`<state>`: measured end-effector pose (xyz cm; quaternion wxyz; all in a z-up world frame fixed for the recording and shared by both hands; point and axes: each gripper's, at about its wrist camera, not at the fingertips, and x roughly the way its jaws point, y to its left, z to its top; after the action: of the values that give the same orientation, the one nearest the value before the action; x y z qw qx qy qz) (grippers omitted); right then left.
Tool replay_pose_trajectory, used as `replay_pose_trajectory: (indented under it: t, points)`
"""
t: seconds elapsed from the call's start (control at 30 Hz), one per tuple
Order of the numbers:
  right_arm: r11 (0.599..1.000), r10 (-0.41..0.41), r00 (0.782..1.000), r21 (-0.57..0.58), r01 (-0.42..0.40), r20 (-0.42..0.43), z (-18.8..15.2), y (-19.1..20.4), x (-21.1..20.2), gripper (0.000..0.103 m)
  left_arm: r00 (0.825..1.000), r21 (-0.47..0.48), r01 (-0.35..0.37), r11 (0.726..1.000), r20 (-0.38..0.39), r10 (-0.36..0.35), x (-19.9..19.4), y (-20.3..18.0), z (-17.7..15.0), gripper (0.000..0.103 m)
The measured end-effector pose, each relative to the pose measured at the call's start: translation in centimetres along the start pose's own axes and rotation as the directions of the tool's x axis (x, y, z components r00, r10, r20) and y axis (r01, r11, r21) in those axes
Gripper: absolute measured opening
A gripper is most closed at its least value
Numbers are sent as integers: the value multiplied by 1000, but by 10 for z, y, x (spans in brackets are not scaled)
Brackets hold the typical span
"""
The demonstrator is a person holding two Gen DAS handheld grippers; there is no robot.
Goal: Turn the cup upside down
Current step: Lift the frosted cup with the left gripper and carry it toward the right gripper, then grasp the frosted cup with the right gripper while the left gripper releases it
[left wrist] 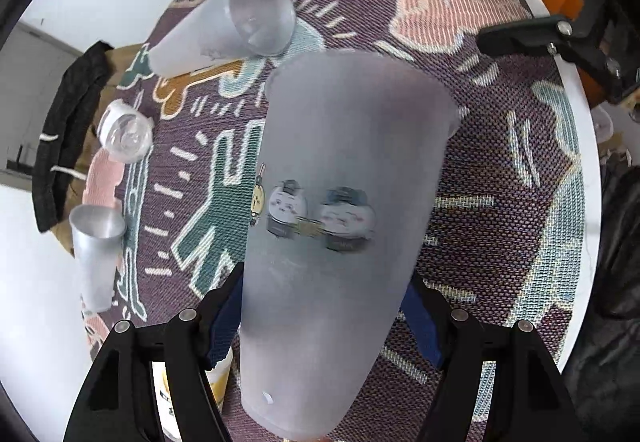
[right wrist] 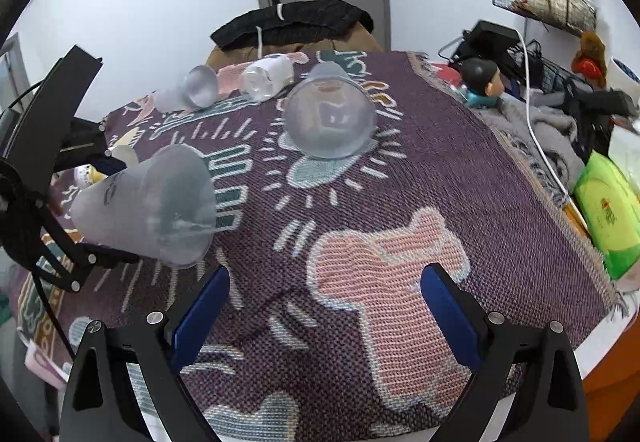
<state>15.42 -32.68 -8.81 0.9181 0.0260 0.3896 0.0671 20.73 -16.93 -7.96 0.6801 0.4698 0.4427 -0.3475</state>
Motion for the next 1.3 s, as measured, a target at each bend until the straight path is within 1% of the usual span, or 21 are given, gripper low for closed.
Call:
replay_pose_trajectory:
  t: [0.07, 0.1, 0.2, 0.3, 0.4, 0.5, 0.6, 0.67, 0.73, 0.8, 0.87, 0.9, 0.93, 0.97, 1.0, 1.03, 1.07, 1.17, 1.2, 1.23, 1.3]
  points:
    - [1000, 8, 1000, -9, -8, -6, 2, 3, -2, 97, 1000, -37, 18, 999, 23, -17, -6, 6, -4, 85]
    - [1000, 13, 1000, -8, -13, -10, 3, 3, -2, 97, 999, -51, 24, 998, 34, -23, -7, 7, -5, 93]
    - [1000, 25, 999, -5, -26, -23, 4, 5, -2, 97, 997, -80, 37, 996, 64, -32, -13, 8, -10, 94]
    - [999, 41, 999, -7, -41, -36, 7, 9, -3, 97, 994, -95, 30, 995, 105, -20, -21, 6, -18, 94]
    - [998, 33, 999, -58, -34, -18, 13, 19, -11, 97, 986, -152, 37, 988, 167, -11, -33, 13, -32, 94]
    - [989, 27, 1000, -144, -25, 14, 22, 34, -21, 97, 969, -241, 19, 970, 243, 41, -45, 24, -50, 94]
    - [971, 35, 998, -236, -21, 52, 30, 49, -27, 97, 940, -340, -3, 940, 320, 119, -57, 33, -69, 94]
    - [951, 21, 998, -309, -4, 53, 36, 63, -25, 97, 915, -410, -16, 912, 362, 178, -64, 37, -83, 94]
    - [930, 25, 999, -368, -5, 48, 40, 75, -21, 97, 889, -472, -17, 881, 397, 230, -68, 40, -96, 94]
    - [906, 33, 998, -424, -11, 46, 42, 88, -19, 97, 864, -532, -24, 847, 415, 285, -71, 41, -108, 94]
    - [873, 24, 999, -489, 0, 44, 45, 103, -15, 97, 837, -594, -40, 804, 420, 352, -73, 40, -120, 94]
    - [848, 23, 999, -530, 2, 42, 47, 112, -12, 97, 820, -630, -45, 775, 419, 389, -74, 40, -127, 94]
    - [831, 28, 999, -557, 1, 43, 47, 119, -10, 97, 809, -660, -43, 750, 418, 414, -74, 40, -132, 94]
    - [806, 31, 998, -592, 3, 48, 48, 128, -8, 97, 798, -692, -22, 722, 423, 430, -76, 40, -139, 94]
    - [788, 31, 998, -616, 10, 56, 48, 133, -8, 97, 785, -725, 21, 689, 438, 437, -77, 41, -148, 94]
    - [765, 34, 998, -644, 13, 61, 48, 140, -7, 97, 775, -748, 47, 662, 445, 448, -78, 41, -156, 94]
    - [737, 39, 998, -676, 10, 58, 48, 148, -5, 97, 763, -779, 65, 623, 441, 472, -79, 42, -164, 94]
    - [661, 27, 998, -750, 26, 58, 45, 167, 3, 97, 744, -827, 98, 554, 431, 511, -83, 40, -185, 94]
    - [644, 22, 998, -764, 31, 60, 44, 171, 6, 97, 739, -844, 106, 526, 421, 527, -84, 40, -193, 94]
    - [626, 20, 998, -779, 31, 56, 44, 175, 9, 97, 739, -854, 109, 508, 412, 534, -85, 39, -198, 94]
    - [585, 34, 999, -811, 6, 32, 42, 185, 17, 97, 737, -867, 111, 486, 400, 545, -87, 37, -208, 94]
